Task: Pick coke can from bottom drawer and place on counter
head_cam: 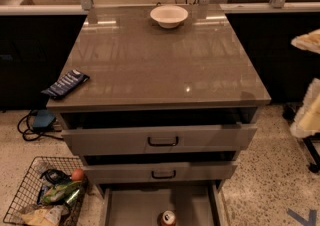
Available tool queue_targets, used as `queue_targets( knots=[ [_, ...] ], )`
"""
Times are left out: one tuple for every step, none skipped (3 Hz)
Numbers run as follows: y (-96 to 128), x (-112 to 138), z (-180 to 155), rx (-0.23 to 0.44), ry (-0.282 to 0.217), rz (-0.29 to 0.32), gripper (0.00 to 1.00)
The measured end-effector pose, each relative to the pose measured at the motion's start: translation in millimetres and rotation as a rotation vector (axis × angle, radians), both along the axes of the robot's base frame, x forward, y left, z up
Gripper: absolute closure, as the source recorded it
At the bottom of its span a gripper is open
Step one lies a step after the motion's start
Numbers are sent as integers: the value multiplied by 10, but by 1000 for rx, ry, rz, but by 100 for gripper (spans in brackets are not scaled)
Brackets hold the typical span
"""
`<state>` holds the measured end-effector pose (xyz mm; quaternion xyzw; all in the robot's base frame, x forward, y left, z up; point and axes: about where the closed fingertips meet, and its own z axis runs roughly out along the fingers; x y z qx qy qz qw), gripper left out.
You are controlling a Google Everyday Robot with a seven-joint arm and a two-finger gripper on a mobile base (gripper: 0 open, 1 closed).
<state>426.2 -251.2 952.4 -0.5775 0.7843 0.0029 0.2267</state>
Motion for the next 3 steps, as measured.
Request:
queue_targets(
  knots=[
    [-302,-201,-441,139,-48,-17,0],
    [-653,-529,-953,300,-73,-61,0],
    [-1020,-928,-1463,407,-120,-25,0]
  ],
)
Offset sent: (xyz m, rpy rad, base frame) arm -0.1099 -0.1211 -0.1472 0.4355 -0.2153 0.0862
